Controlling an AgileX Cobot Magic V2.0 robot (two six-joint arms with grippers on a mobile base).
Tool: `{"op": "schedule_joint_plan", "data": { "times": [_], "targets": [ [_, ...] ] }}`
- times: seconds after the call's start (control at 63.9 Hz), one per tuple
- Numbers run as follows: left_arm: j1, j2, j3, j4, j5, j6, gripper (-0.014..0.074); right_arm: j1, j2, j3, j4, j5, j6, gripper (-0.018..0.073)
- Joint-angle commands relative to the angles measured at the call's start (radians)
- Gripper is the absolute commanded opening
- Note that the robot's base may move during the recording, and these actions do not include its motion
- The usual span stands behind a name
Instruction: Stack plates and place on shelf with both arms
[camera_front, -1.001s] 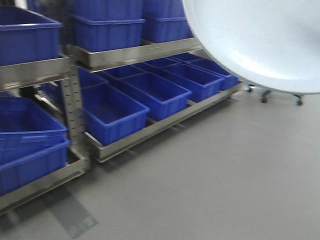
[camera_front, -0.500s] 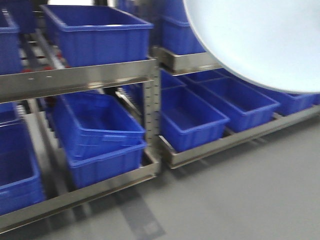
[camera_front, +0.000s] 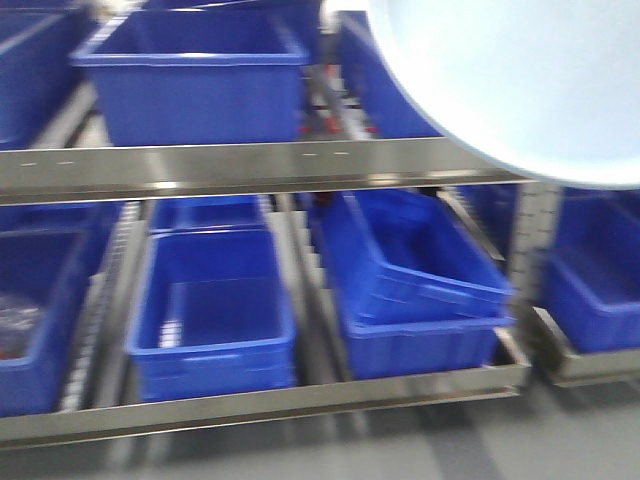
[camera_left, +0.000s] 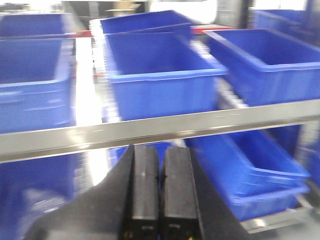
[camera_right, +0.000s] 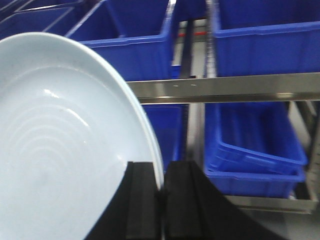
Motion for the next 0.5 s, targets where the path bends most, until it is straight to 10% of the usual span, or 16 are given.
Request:
{"op": "schedule_joint_plan", "data": {
  "times": [0.0,0.485],
  "targets": [
    [0.000,0.012,-0.029,-0.002,-0.082,-0.007,0.0080,-0.005,0.000,-0.031,0.005,-0.098,0.001,0.0049],
    [0.000,0.012,-0.029,-0.002,-0.082,-0.007,0.0080,-0.005,0.000,-0.031,0.005,-0.098,0.001,0.0049]
  ]
}}
